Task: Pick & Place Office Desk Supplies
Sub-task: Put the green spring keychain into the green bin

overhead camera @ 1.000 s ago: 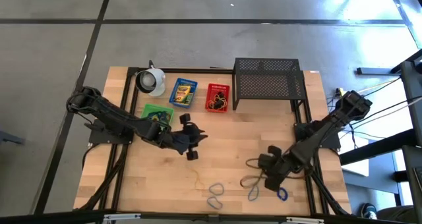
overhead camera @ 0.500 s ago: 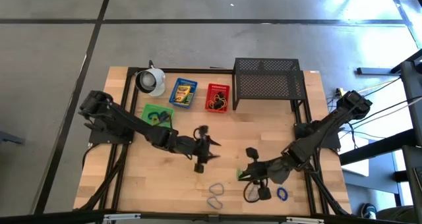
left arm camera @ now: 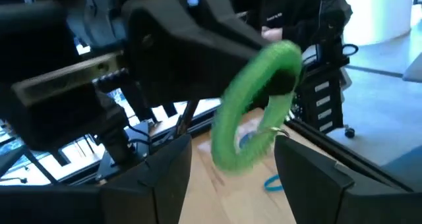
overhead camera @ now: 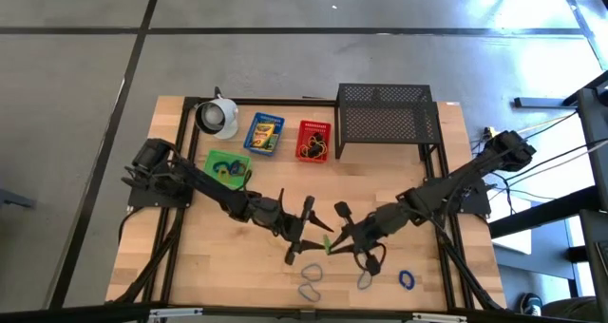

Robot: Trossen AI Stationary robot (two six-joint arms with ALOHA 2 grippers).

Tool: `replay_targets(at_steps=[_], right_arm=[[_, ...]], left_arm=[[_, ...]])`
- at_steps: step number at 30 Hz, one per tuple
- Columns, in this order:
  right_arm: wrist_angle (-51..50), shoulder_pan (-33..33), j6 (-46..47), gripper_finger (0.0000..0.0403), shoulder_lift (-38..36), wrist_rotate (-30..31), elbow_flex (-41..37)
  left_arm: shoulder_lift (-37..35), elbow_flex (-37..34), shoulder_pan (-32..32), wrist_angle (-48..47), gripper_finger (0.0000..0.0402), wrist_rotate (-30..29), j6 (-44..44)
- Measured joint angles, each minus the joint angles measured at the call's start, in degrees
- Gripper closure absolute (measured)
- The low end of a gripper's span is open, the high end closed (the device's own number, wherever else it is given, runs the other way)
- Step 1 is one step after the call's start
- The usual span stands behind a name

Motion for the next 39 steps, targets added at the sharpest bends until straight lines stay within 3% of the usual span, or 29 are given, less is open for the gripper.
replay_targets(at_steps=[5,9,13,18,26,29,34,39], right_arm=[[0.17,-1.62,0.00,0.0374,0.37,-1.40,0.02],[-0.01,-1.90,-0.01,0.0373,0.66,-1.39,0.07],[-0.40,-1.86,-0.02,0.0373,0.66,-1.41,0.07],[-0.24,-1.88,0.03,0.0373,0.66,-1.39,0.07],[-0.22,-1.88,5.53,0.0373,0.63,-1.22,0.07],[-0.24,-2.12,10.02,0.0371,0.63,0.92,0.07],[-0.89,-2.97,15.35,0.0343,0.63,3.24,0.07],[-2.39,-3.61,18.01,0.0285,0.40,3.97,0.08]], left_arm=[[0.01,0.00,-0.18,0.63,0.0190,0.43,-1.43],[0.01,0.00,-0.26,0.67,0.0190,4.61,-1.48],[-0.02,0.00,-0.30,0.84,0.0206,3.09,-2.54],[-0.04,0.00,-0.24,0.58,0.0259,0.22,-3.10],[-0.04,0.00,-0.24,0.40,0.0379,0.10,-2.96],[-0.04,0.00,-0.09,0.36,0.0386,-0.01,-2.96],[-0.04,0.00,-0.04,0.31,0.0377,-0.41,-2.96],[-0.04,-0.02,-0.02,-1.01,0.0381,-3.29,-3.74]])
